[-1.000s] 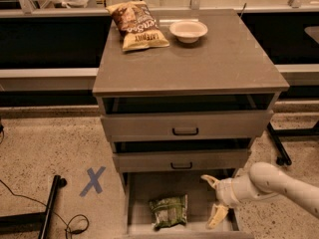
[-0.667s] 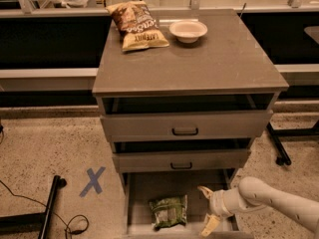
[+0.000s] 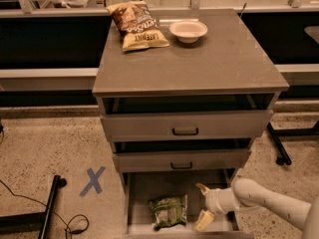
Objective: Pick green jalapeno chip bag from bottom drawer and place on counter
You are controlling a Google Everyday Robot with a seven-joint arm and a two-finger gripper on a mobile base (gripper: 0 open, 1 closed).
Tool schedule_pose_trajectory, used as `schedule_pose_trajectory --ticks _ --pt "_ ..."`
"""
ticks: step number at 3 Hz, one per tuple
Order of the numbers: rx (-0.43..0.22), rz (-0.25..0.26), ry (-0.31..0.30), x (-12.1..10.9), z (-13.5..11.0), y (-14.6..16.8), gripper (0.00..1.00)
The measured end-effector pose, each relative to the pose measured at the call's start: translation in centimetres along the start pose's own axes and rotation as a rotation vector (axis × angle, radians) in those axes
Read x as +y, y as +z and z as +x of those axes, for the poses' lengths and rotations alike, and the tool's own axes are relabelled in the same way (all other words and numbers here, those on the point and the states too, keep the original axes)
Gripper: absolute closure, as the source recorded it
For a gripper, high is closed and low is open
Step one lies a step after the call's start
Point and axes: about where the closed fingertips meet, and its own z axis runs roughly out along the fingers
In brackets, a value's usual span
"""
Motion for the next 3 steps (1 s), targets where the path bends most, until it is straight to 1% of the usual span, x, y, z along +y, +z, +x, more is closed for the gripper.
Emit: schedule_pose_trajectory --ticks 1,2,3 --pt "-0.004 0.066 0.04 -3.6 1.6 4.4 0.0" --pt "-0.011 0.072 0.086 -5.6 3.1 8.1 0.0" --pt "0.01 0.051 0.132 -6.0 4.6 10.9 0.0"
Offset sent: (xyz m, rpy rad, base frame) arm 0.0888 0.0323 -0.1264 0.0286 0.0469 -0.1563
